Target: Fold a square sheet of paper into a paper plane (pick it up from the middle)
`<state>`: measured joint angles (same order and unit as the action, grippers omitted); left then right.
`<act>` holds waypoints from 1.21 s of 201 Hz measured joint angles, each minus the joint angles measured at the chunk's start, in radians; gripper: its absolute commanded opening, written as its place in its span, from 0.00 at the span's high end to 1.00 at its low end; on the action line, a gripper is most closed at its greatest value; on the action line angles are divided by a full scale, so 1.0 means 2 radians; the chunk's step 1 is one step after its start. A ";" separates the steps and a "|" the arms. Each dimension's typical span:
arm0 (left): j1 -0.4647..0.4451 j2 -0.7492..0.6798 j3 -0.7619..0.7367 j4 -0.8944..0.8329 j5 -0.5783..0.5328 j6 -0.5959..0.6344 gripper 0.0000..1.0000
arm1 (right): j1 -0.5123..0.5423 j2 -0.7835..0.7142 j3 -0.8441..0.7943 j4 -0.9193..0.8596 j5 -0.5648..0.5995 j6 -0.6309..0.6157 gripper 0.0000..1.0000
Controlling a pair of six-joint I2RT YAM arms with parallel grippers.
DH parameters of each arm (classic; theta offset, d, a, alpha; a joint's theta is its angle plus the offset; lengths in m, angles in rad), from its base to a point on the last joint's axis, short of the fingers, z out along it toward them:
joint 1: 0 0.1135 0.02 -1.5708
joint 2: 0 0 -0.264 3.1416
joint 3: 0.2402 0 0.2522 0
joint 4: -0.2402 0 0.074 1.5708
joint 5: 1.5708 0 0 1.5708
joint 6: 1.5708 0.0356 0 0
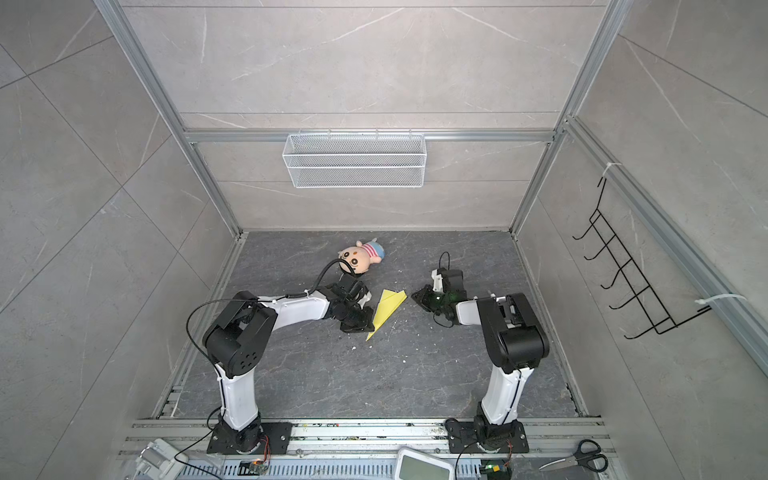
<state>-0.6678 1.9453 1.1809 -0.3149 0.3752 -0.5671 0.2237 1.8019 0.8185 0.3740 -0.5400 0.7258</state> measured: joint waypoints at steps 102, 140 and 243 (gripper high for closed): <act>0.000 0.000 0.000 -0.001 0.000 0.003 1.00 | 0.101 0.067 0.016 0.030 -0.052 0.023 0.89; 0.000 -0.001 0.000 -0.008 0.000 0.010 1.00 | 0.101 0.076 0.010 0.031 -0.050 0.024 0.89; -0.018 -0.006 0.044 -0.099 -0.031 0.031 0.94 | 0.101 0.077 0.010 0.028 -0.044 0.025 0.89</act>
<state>-0.7029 1.9331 1.2686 -0.5121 0.3130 -0.5049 0.4255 1.9553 0.8391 0.4309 -0.6277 0.7753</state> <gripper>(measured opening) 0.064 0.112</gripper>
